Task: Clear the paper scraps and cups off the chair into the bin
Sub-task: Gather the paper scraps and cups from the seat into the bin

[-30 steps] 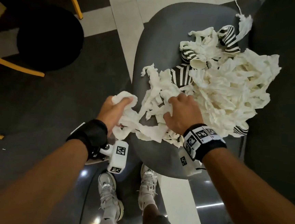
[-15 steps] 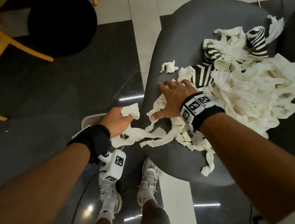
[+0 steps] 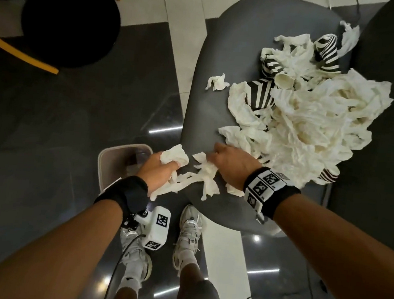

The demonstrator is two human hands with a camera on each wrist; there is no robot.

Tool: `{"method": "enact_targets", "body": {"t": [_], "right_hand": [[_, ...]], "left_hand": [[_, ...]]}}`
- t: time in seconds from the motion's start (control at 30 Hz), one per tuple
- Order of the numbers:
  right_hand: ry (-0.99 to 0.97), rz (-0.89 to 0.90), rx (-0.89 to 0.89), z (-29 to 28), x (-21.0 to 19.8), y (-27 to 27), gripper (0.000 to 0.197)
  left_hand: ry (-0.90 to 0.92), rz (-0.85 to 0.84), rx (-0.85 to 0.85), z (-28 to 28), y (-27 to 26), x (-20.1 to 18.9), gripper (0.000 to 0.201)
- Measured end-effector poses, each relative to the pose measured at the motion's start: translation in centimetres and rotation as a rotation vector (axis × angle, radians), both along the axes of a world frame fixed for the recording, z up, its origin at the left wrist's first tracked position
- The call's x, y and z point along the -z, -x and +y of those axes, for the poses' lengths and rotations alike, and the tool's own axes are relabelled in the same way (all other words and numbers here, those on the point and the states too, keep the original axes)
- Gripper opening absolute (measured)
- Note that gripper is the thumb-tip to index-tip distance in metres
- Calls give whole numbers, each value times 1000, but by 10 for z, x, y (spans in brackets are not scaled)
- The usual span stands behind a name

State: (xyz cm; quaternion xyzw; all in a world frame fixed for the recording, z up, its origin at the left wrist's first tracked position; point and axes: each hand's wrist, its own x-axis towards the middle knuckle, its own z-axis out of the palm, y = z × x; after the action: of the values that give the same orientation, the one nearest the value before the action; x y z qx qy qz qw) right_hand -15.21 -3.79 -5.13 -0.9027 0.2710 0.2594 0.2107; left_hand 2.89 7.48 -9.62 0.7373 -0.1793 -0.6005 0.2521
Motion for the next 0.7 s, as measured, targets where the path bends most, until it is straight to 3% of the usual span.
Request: {"method": "enact_targets", "body": {"t": [0.2, 0.33, 0.4, 0.57, 0.63, 0.7], "right_hand": [[9, -498, 458, 23, -21, -63, 41], [-173, -748, 660, 47, -31, -109, 46], [-250, -755, 689, 53, -28, -120, 43], [-124, -517, 508, 72, -5, -141, 35], [-267, -512, 603, 86, 2, -155, 40], [-463, -516, 677, 97, 15, -169, 46]], "left_hand": [[-9, 206, -305, -1, -8, -17, 24], [30, 518, -559, -4, -11, -46, 48], [142, 589, -666, -8, -17, -55, 58], [201, 608, -686, 3, -63, -38, 41], [158, 568, -660, 17, -87, -26, 27], [123, 532, -667, 36, -110, -9, 43]]}}
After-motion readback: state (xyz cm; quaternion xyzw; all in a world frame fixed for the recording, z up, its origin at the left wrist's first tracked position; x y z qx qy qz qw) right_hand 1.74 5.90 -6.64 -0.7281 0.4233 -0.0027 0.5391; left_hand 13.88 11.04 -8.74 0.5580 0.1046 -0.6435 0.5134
